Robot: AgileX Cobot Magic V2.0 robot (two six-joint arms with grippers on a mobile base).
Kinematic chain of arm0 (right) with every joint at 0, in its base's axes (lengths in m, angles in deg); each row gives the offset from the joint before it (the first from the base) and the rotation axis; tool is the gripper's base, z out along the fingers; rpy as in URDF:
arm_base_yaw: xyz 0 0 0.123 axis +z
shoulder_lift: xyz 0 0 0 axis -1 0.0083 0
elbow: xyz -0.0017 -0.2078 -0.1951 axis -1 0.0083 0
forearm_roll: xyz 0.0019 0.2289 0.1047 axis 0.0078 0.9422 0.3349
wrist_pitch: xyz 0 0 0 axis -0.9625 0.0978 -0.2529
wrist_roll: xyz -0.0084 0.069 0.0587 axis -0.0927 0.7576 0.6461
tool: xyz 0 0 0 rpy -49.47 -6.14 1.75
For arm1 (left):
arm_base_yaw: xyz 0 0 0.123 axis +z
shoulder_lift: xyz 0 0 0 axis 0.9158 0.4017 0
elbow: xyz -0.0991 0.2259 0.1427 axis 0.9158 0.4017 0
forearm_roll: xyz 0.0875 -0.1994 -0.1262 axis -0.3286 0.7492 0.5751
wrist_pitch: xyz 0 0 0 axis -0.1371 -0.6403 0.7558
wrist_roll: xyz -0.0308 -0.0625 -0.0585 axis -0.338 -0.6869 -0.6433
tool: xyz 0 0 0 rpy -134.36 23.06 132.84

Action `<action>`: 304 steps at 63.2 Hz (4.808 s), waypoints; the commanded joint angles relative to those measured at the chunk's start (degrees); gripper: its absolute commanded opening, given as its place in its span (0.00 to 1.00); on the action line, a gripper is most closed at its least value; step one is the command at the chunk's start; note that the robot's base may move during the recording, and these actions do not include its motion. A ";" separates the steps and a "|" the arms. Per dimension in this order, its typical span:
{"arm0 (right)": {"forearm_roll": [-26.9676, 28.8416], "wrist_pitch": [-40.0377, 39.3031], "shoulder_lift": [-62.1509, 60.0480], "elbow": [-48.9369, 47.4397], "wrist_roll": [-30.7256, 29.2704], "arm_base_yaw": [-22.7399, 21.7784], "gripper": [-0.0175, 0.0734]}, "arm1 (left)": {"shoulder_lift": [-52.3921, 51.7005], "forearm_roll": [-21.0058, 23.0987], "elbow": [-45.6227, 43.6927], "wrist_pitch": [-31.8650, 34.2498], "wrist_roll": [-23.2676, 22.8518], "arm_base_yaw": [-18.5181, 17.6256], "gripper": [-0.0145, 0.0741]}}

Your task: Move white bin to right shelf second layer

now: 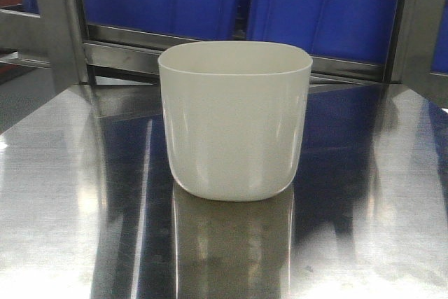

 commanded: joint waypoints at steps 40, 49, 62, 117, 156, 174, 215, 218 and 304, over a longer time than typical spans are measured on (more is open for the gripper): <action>-0.05 -4.73 -1.13 -0.91 -0.20 -0.07 0.25 | -0.76 0.29 1.90 4.99 -0.43 -0.17 0.26; -0.10 -4.80 -1.13 -0.91 -0.26 -0.07 0.25 | -0.76 0.29 1.90 4.99 -0.43 -0.17 0.26; -4.88 -4.85 -1.13 -0.91 -0.94 -0.07 0.25 | -0.76 0.29 1.90 4.99 -0.43 -0.17 0.26; -4.77 -10.45 0.06 -0.91 -0.81 -0.07 0.25 | -0.76 0.29 1.90 4.99 -0.43 -0.17 0.26; 0.01 -0.11 50.86 -40.18 7.18 3.02 0.25 | -0.76 0.29 1.90 4.99 -0.43 -0.17 0.26; 3.84 29.44 65.11 -66.00 7.37 15.73 0.25 | -0.76 0.29 1.90 4.99 -0.43 -0.17 0.26; 5.55 34.71 71.40 -70.67 2.51 24.87 0.81 | -0.76 0.29 1.90 4.99 -0.43 -0.17 0.26; 6.40 34.65 71.40 -70.67 2.51 24.87 0.81 | -0.76 0.29 1.90 4.99 -0.43 -0.17 0.26; 11.80 45.63 96.36 -83.33 2.51 28.74 0.81 | -0.76 0.29 1.90 4.99 -0.43 -0.17 0.26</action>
